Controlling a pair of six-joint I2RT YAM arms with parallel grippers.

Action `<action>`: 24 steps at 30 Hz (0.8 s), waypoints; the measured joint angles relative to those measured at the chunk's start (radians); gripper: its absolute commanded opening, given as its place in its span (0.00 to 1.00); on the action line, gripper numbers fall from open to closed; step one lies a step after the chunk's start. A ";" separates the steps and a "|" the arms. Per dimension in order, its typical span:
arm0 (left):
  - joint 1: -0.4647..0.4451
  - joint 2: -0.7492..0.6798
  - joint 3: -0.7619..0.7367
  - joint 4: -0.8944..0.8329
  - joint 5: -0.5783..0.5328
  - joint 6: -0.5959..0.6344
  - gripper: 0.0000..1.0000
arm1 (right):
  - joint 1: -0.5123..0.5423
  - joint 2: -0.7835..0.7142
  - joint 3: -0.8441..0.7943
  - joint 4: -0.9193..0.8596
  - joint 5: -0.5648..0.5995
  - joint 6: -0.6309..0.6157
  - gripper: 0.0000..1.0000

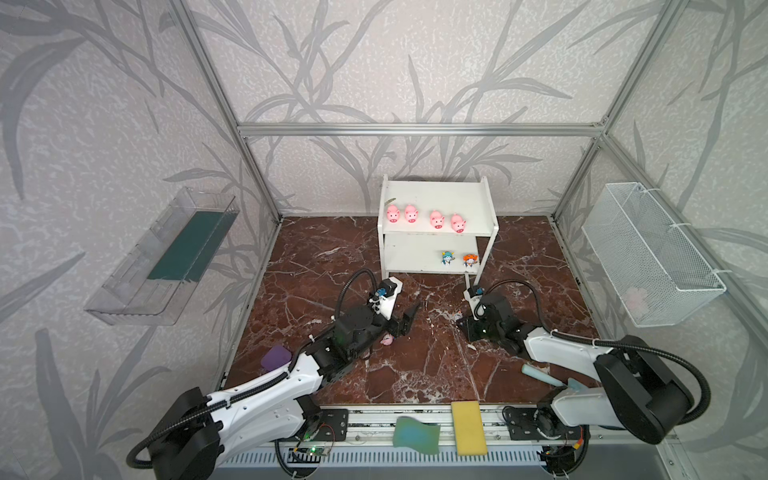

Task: Place and organize the plastic toys onto the shelf
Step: 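Grasp the white cat-hat Doraemon figurine on the floor with the right gripper, then raise the white figurine toward the left gripper while the left gripper closes on it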

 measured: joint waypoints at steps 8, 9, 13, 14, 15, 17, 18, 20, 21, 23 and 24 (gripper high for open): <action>-0.021 -0.006 -0.020 -0.029 0.136 -0.102 0.76 | 0.082 -0.241 -0.113 0.118 -0.055 -0.007 0.18; -0.026 -0.003 -0.021 -0.028 0.151 -0.113 0.77 | 0.095 -0.264 -0.120 0.131 -0.061 -0.008 0.18; -0.055 0.027 -0.021 -0.010 0.197 -0.151 0.76 | 0.151 -0.342 -0.131 0.168 -0.077 -0.009 0.17; -0.063 0.040 -0.021 0.001 0.208 -0.159 0.75 | 0.166 -0.356 -0.131 0.177 -0.077 -0.010 0.16; -0.069 0.052 -0.021 0.011 0.216 -0.170 0.75 | 0.178 -0.369 -0.131 0.183 -0.077 -0.010 0.16; -0.081 0.083 -0.021 0.038 0.234 -0.192 0.74 | 0.204 -0.393 -0.131 0.198 -0.077 -0.012 0.16; -0.085 0.095 -0.021 0.049 0.241 -0.201 0.74 | 0.216 -0.402 -0.131 0.201 -0.077 -0.013 0.16; -0.093 0.122 -0.021 0.081 0.255 -0.225 0.71 | 0.237 -0.418 -0.131 0.205 -0.076 -0.018 0.16; -0.096 0.133 -0.021 0.096 0.259 -0.236 0.70 | 0.247 -0.425 -0.131 0.205 -0.076 -0.021 0.16; -0.099 0.154 -0.021 0.130 0.271 -0.259 0.68 | 0.266 -0.437 -0.131 0.205 -0.075 -0.030 0.16; -0.100 0.162 -0.021 0.143 0.276 -0.270 0.65 | 0.274 -0.441 -0.131 0.205 -0.075 -0.032 0.16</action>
